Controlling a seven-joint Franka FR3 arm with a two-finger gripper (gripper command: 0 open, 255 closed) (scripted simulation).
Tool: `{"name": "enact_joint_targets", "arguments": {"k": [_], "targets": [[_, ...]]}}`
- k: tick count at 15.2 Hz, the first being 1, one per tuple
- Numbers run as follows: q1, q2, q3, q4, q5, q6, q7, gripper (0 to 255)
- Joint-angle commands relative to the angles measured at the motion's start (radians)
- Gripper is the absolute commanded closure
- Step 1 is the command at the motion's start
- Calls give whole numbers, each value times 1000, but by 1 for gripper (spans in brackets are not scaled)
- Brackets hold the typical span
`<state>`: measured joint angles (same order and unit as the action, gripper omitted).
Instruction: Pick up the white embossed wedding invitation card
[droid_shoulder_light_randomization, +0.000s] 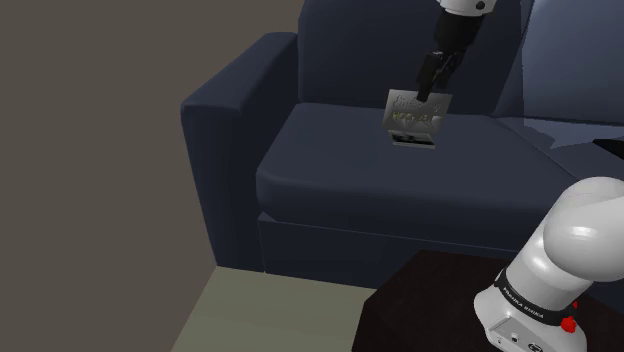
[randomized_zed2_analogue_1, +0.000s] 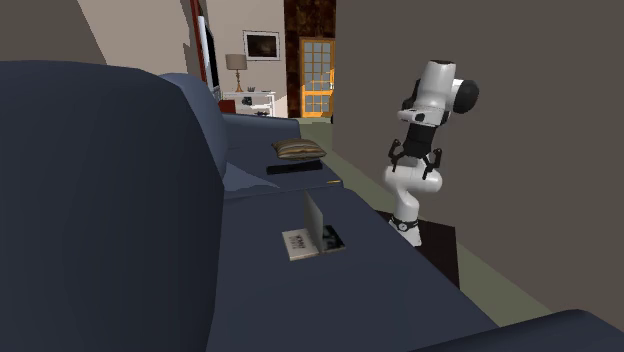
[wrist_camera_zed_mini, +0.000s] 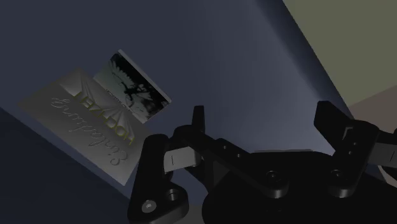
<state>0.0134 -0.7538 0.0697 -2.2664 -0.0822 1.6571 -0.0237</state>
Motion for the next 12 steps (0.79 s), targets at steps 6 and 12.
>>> {"name": "enact_joint_targets", "arguments": {"k": [6,12], "targets": [[29,80,-168,39,-23,73,-276,0],[86,255,-361,171,10,130,-614,0]]}}
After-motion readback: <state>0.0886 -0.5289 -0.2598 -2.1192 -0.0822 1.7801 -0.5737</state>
